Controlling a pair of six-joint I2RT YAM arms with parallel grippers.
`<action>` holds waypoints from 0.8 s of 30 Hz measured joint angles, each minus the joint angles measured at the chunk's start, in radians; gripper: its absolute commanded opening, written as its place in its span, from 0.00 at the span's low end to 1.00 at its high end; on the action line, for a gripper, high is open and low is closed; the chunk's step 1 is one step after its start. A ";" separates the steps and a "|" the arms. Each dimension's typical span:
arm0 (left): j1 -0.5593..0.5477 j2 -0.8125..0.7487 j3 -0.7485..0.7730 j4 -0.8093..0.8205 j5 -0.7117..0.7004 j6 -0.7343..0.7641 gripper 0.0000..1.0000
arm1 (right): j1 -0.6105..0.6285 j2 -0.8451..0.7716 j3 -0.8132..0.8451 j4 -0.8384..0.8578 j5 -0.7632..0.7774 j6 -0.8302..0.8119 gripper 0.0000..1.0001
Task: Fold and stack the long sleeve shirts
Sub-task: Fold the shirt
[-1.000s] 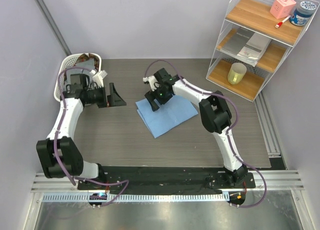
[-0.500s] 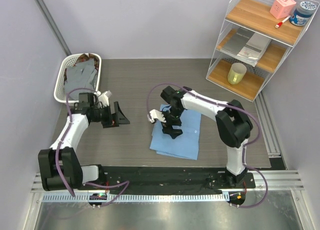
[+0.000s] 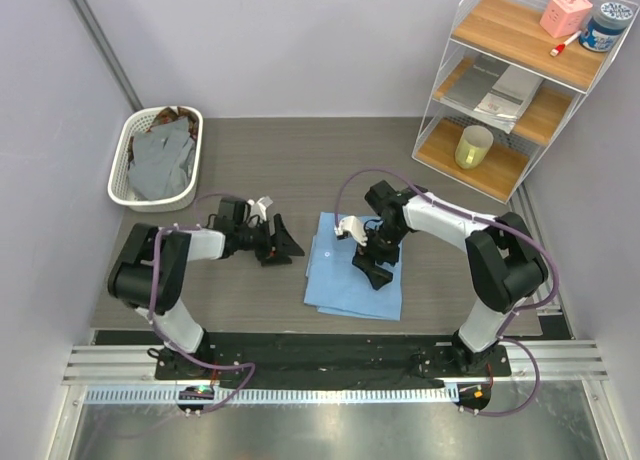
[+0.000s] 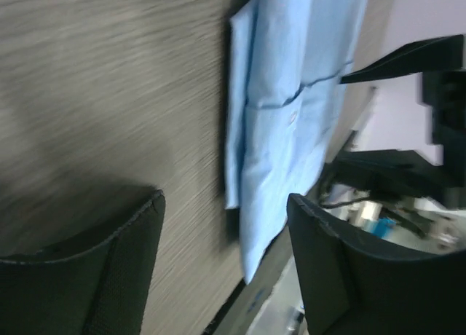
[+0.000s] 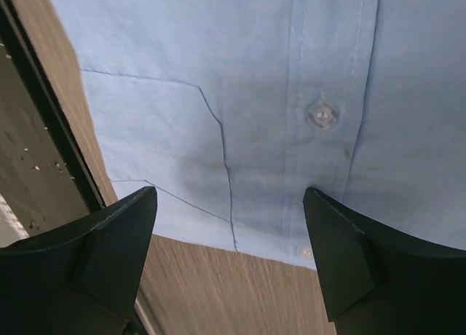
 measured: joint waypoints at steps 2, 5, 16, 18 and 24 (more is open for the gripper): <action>-0.017 0.080 0.014 0.088 0.035 -0.053 0.64 | -0.009 0.009 -0.032 0.019 0.028 0.034 0.87; -0.028 0.165 0.048 0.202 0.072 -0.108 0.61 | -0.016 0.030 -0.032 0.049 0.043 0.070 0.87; -0.056 0.319 0.118 0.372 0.150 -0.217 0.54 | -0.032 0.046 -0.013 0.060 0.048 0.090 0.87; -0.058 0.321 0.114 0.382 0.150 -0.229 0.54 | -0.035 0.053 -0.004 0.060 0.048 0.090 0.88; -0.070 0.314 0.074 0.422 0.160 -0.235 0.54 | -0.040 0.063 0.007 0.059 0.047 0.090 0.88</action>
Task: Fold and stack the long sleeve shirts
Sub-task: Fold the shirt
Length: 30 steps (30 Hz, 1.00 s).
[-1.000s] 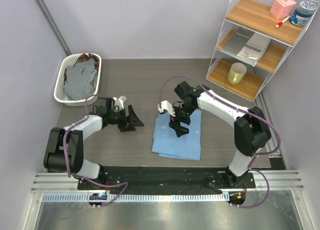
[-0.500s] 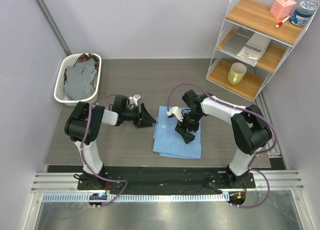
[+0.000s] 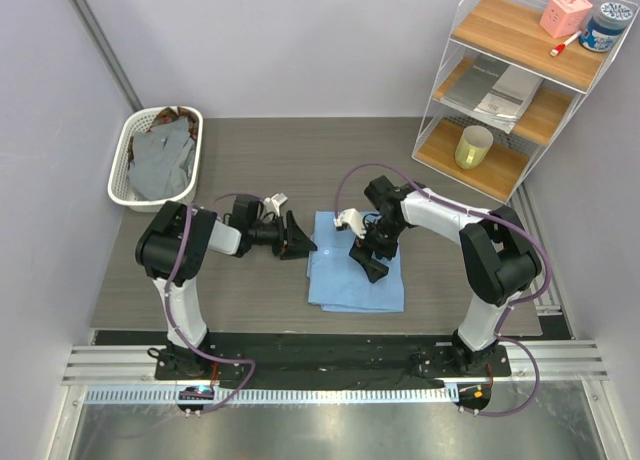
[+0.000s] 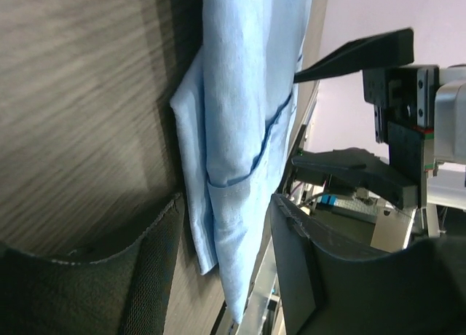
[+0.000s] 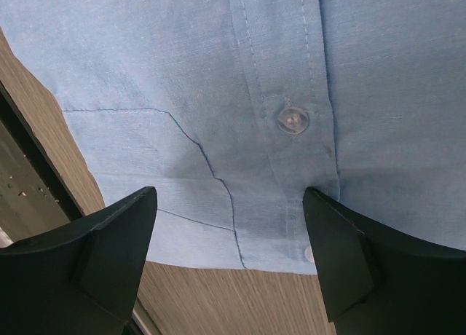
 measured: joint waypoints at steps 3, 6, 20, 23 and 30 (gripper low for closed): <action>-0.018 0.003 0.000 0.006 0.005 0.000 0.54 | -0.002 0.002 0.002 0.002 0.000 0.000 0.88; -0.026 0.026 0.016 0.017 0.024 -0.007 0.54 | -0.002 0.005 0.004 0.000 0.000 0.003 0.88; -0.061 0.118 0.052 0.154 0.077 -0.097 0.35 | -0.002 0.006 0.006 0.000 -0.002 0.017 0.89; -0.062 0.137 0.061 0.132 0.065 -0.087 0.11 | -0.002 0.006 0.006 0.001 -0.002 0.022 0.90; -0.072 0.061 0.239 -0.418 -0.044 0.213 0.00 | -0.030 0.005 0.009 0.014 -0.039 0.088 0.99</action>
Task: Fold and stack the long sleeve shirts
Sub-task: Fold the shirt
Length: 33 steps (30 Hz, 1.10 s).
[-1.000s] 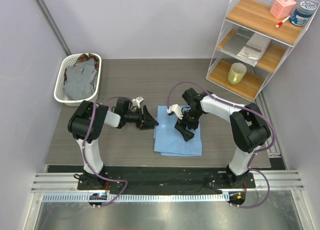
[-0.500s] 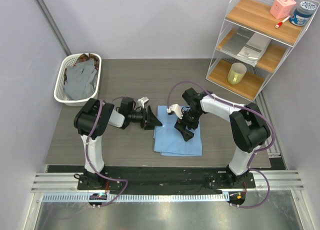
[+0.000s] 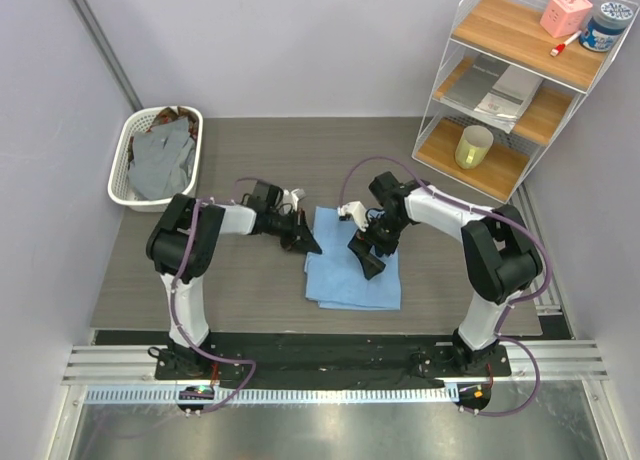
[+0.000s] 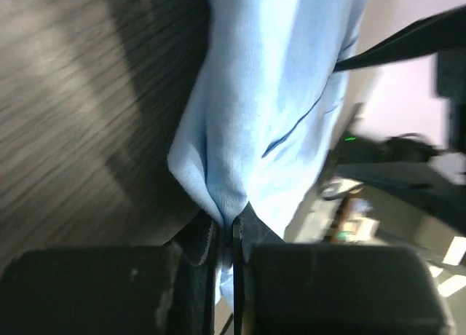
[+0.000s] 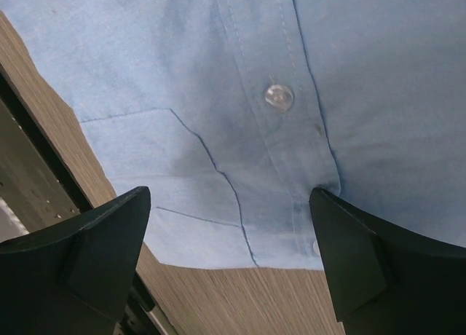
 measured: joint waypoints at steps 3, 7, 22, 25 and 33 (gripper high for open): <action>0.003 -0.043 0.123 -0.304 -0.123 0.195 0.00 | -0.037 -0.013 0.000 0.024 -0.038 0.056 1.00; 0.041 -0.052 0.315 -0.671 -0.325 0.400 0.00 | -0.114 -0.066 -0.019 0.031 -0.035 0.112 1.00; -0.035 -0.025 1.279 -1.269 -1.198 1.059 0.00 | -0.228 -0.166 -0.042 0.015 -0.045 0.172 1.00; -0.127 -0.071 0.979 -1.184 -1.332 1.122 0.00 | -0.239 -0.166 -0.042 0.013 -0.055 0.175 1.00; -0.349 0.156 0.639 -1.106 -1.386 1.045 0.00 | -0.281 -0.162 -0.045 0.009 -0.080 0.196 1.00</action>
